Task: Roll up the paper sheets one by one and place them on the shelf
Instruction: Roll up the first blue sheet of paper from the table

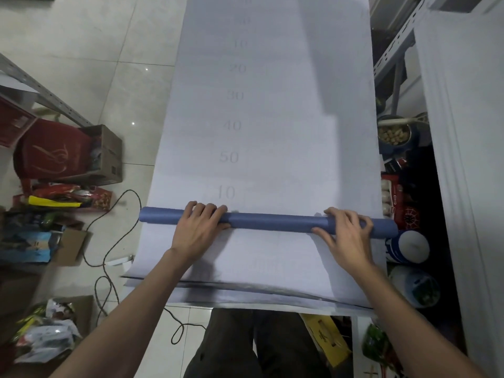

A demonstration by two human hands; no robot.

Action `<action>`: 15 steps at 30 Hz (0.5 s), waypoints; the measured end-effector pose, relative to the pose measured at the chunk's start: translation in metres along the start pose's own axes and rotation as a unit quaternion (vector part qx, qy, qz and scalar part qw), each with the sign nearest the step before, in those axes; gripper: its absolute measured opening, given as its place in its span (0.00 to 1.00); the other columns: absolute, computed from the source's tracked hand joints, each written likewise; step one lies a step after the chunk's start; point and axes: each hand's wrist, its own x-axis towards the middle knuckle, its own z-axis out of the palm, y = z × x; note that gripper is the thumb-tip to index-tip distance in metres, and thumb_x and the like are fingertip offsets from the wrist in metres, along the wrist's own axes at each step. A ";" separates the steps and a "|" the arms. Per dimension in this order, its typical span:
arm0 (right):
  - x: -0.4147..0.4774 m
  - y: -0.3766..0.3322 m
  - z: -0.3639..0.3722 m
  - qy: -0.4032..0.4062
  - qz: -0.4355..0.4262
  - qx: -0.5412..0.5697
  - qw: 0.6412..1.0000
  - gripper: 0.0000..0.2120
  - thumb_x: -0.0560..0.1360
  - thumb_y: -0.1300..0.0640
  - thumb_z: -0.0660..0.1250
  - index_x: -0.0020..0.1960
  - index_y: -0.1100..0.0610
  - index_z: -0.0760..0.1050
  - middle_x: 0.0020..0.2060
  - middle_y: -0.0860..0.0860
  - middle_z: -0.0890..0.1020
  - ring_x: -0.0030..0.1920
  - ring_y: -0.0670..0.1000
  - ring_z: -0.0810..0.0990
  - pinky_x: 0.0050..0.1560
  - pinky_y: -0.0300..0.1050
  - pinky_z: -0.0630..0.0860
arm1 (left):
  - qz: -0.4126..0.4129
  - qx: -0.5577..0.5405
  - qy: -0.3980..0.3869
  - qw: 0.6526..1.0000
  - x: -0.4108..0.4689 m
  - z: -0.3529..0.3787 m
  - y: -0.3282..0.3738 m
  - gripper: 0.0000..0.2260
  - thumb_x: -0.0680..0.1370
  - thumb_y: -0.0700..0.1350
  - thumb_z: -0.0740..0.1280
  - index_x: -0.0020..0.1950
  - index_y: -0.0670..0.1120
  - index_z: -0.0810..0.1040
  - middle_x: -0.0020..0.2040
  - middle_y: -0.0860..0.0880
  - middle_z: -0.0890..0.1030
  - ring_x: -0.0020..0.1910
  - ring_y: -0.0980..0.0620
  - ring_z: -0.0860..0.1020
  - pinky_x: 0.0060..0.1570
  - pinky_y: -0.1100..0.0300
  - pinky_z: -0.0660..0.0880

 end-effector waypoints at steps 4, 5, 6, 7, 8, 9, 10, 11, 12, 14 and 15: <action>-0.006 -0.004 0.003 -0.002 -0.011 -0.026 1.000 0.24 0.79 0.37 0.54 0.59 0.53 0.78 0.58 0.54 0.80 0.60 0.56 0.74 0.59 0.56 0.63 | 0.015 -0.011 0.023 1.000 -0.007 0.005 0.002 0.12 0.83 0.49 0.65 0.60 0.42 0.79 0.55 0.40 0.80 0.51 0.38 0.79 0.61 0.42 0.72; -0.007 -0.008 0.004 0.008 -0.005 -0.024 1.000 0.24 0.79 0.40 0.55 0.61 0.54 0.79 0.62 0.55 0.78 0.62 0.57 0.73 0.59 0.57 0.63 | 0.010 -0.012 0.026 1.000 -0.008 0.007 0.005 0.13 0.83 0.48 0.65 0.63 0.41 0.79 0.60 0.37 0.79 0.56 0.36 0.78 0.62 0.41 0.72; -0.008 -0.011 0.005 0.014 0.000 -0.024 1.000 0.23 0.80 0.41 0.57 0.63 0.55 0.78 0.65 0.56 0.76 0.64 0.58 0.72 0.59 0.57 0.63 | 0.008 -0.007 0.024 1.000 -0.009 0.008 0.007 0.16 0.83 0.50 0.65 0.65 0.40 0.78 0.62 0.36 0.77 0.59 0.35 0.77 0.62 0.40 0.72; -0.009 -0.013 0.006 0.009 0.003 -0.024 1.000 0.23 0.80 0.41 0.59 0.65 0.55 0.77 0.67 0.57 0.75 0.65 0.59 0.72 0.59 0.57 0.62 | 0.011 0.002 0.019 1.000 -0.009 0.009 0.008 0.19 0.82 0.52 0.66 0.67 0.40 0.77 0.63 0.35 0.77 0.59 0.35 0.76 0.62 0.39 0.72; -0.010 -0.014 0.006 -0.003 0.005 -0.025 1.000 0.24 0.79 0.40 0.63 0.67 0.56 0.76 0.67 0.58 0.74 0.65 0.60 0.71 0.59 0.57 0.62 | 0.016 0.010 0.013 1.000 -0.008 0.010 0.008 0.21 0.82 0.54 0.66 0.68 0.40 0.77 0.61 0.35 0.77 0.57 0.35 0.76 0.61 0.39 0.72; -0.011 -0.015 0.007 -0.019 0.006 -0.025 0.999 0.27 0.78 0.40 0.66 0.69 0.56 0.74 0.66 0.59 0.73 0.64 0.61 0.71 0.60 0.58 0.62 | 0.019 0.013 0.010 1.000 -0.007 0.009 0.007 0.22 0.82 0.53 0.66 0.69 0.40 0.76 0.60 0.34 0.77 0.55 0.35 0.76 0.59 0.39 0.73; -0.011 -0.015 0.007 -0.031 0.005 -0.022 0.999 0.29 0.76 0.40 0.68 0.70 0.57 0.73 0.64 0.60 0.74 0.63 0.62 0.71 0.60 0.59 0.62 | 0.019 0.012 0.005 1.000 -0.005 0.008 0.006 0.21 0.82 0.52 0.65 0.69 0.40 0.76 0.58 0.35 0.78 0.52 0.35 0.77 0.57 0.40 0.73; -0.011 -0.015 0.006 -0.036 0.003 -0.018 0.999 0.29 0.75 0.40 0.69 0.70 0.56 0.74 0.62 0.59 0.75 0.62 0.62 0.71 0.60 0.59 0.63 | 0.016 0.008 0.000 1.000 -0.004 0.007 0.005 0.19 0.82 0.51 0.64 0.69 0.41 0.76 0.56 0.36 0.78 0.50 0.36 0.77 0.55 0.41 0.74; -0.010 -0.014 0.004 -0.036 0.001 -0.016 0.999 0.28 0.75 0.41 0.69 0.70 0.56 0.74 0.61 0.58 0.76 0.61 0.61 0.72 0.59 0.59 0.63 | 0.013 0.001 -0.006 1.000 -0.003 0.006 0.003 0.18 0.82 0.50 0.63 0.68 0.41 0.77 0.54 0.38 0.79 0.48 0.37 0.77 0.53 0.43 0.74; -0.007 -0.010 0.003 -0.035 0.011 -0.007 0.999 0.26 0.75 0.41 0.69 0.68 0.54 0.75 0.57 0.56 0.79 0.60 0.59 0.74 0.60 0.58 0.62 | 0.013 -0.011 -0.014 1.000 -0.001 0.003 0.001 0.16 0.82 0.51 0.62 0.64 0.43 0.77 0.50 0.42 0.79 0.45 0.40 0.77 0.51 0.45 0.74; -0.005 -0.006 0.002 -0.034 0.021 0.006 0.999 0.25 0.75 0.40 0.68 0.66 0.53 0.76 0.56 0.55 0.80 0.60 0.58 0.74 0.61 0.57 0.61 | 0.014 -0.013 -0.011 1.000 -0.001 0.003 -0.001 0.14 0.83 0.51 0.62 0.62 0.44 0.76 0.48 0.43 0.79 0.43 0.40 0.76 0.51 0.47 0.73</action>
